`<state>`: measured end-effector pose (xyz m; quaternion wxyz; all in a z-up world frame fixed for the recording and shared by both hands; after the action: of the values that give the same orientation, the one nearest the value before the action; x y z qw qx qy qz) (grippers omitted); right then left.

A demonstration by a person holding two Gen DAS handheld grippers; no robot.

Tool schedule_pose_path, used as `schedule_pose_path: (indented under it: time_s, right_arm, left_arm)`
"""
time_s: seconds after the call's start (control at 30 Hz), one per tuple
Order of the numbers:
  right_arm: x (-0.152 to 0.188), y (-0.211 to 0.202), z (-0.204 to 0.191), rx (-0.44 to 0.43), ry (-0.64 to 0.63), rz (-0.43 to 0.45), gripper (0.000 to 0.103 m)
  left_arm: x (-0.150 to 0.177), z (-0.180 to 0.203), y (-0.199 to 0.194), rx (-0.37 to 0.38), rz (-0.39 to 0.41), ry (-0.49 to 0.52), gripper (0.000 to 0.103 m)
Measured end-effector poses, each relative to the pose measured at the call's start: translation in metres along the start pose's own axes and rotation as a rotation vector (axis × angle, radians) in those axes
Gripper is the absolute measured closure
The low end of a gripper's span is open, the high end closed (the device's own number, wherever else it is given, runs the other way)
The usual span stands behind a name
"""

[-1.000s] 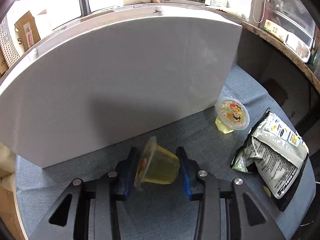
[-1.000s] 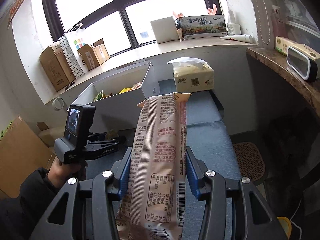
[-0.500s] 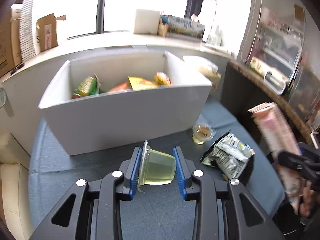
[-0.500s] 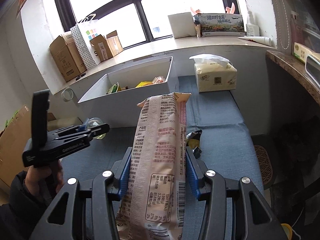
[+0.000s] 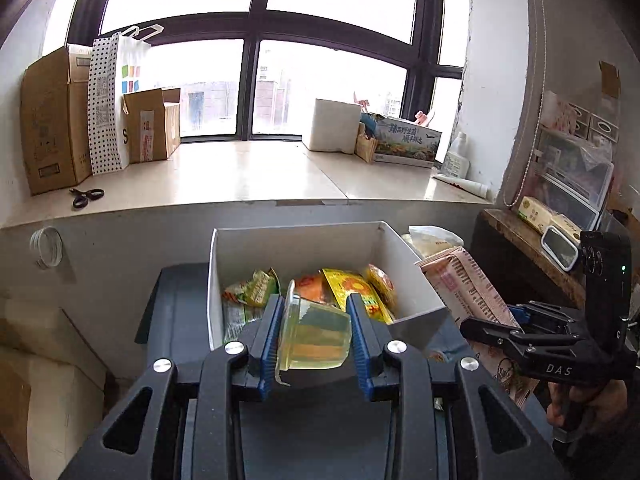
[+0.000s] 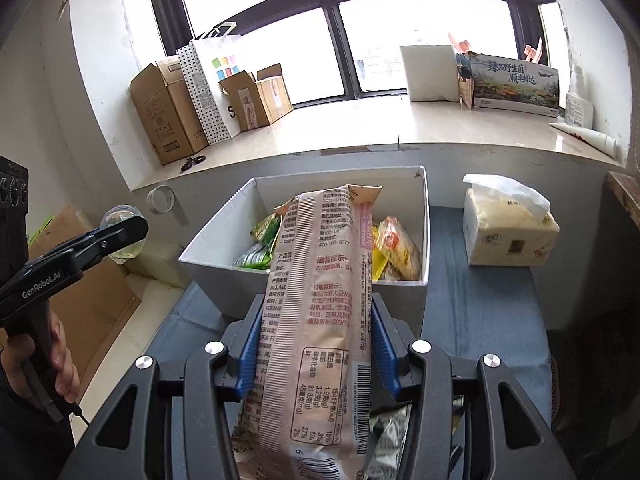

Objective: Organize snacks
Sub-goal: 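Drop the jelly cup and snack bar into the white box with both grippers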

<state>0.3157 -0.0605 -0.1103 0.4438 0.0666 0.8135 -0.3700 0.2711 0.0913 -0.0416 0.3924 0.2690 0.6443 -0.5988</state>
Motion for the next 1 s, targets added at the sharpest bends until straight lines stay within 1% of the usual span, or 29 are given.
schedule_pose_path:
  time_s: [0.1, 0.23, 0.37, 0.43, 0.47, 0.5, 0.53, 0.57, 0.6, 0.67, 0.77, 0.9, 0.97, 1.0]
  right_arm:
    - [-0.029, 0.020, 0.011, -0.001, 0.002, -0.001, 0.050]
    - [-0.059, 0.050, 0.030, 0.032, -0.011, -0.022, 0.050]
    - [-0.075, 0.081, 0.049, 0.008, 0.013, -0.057, 0.050]
    - [-0.081, 0.094, 0.056, 0.011, 0.002, -0.069, 0.050]
    - [-0.083, 0.099, 0.059, 0.017, -0.006, -0.074, 0.050]
    - [-0.084, 0.104, 0.063, 0.025, -0.006, -0.081, 0.047]
    - [-0.086, 0.108, 0.066, 0.025, 0.005, -0.087, 0.035]
    - [-0.087, 0.111, 0.070, 0.020, 0.026, -0.095, 0.023]
    - [-0.087, 0.112, 0.074, 0.016, 0.050, -0.096, 0.001]
    - [-0.090, 0.108, 0.076, 0.003, 0.066, -0.061, 0.000]
    - [-0.093, 0.097, 0.078, 0.034, 0.057, -0.016, 0.000]
    - [-0.090, 0.087, 0.075, 0.032, 0.063, -0.020, 0.000]
    - [-0.091, 0.078, 0.068, 0.024, 0.042, 0.002, 0.000]
    - [-0.091, 0.072, 0.064, 0.026, 0.031, 0.011, 0.000]
  left_arm:
    - [-0.019, -0.003, 0.028, -0.015, -0.004, 0.015, 0.068]
    - [-0.029, -0.003, 0.081, -0.038, -0.067, 0.029, 0.067]
    - [-0.031, -0.004, 0.123, -0.085, -0.113, 0.065, 0.068]
    - [-0.032, -0.003, 0.137, -0.078, -0.133, 0.065, 0.067]
    - [-0.032, -0.005, 0.143, -0.093, -0.139, 0.065, 0.066]
    - [-0.031, -0.005, 0.147, -0.102, -0.140, 0.077, 0.061]
    - [-0.029, -0.004, 0.150, -0.113, -0.148, 0.094, 0.039]
    - [-0.027, -0.003, 0.153, -0.119, -0.162, 0.102, 0.024]
    - [-0.026, -0.002, 0.153, -0.114, -0.162, 0.105, 0.001]
    - [-0.024, 0.002, 0.148, -0.101, -0.143, 0.113, 0.000]
    - [-0.017, 0.001, 0.147, -0.099, -0.160, 0.110, 0.000]
    - [-0.012, -0.003, 0.142, -0.092, -0.167, 0.077, 0.000]
    - [-0.011, -0.004, 0.135, -0.094, -0.165, 0.069, 0.000]
    - [-0.010, -0.003, 0.130, -0.083, -0.167, 0.063, 0.000]
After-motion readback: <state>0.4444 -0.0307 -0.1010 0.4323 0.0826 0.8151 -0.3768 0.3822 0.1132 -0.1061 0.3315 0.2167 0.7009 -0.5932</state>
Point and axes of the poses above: each gripper's, at about its wrist camera, not at the fingertips, and y roughly the way its jaws point, z to its right, x to its underside, the point moved 10 cm from there along y, roughly the way its jaws point, and after that the axes turned 11 degrees about -x, right-handed, at the moved point
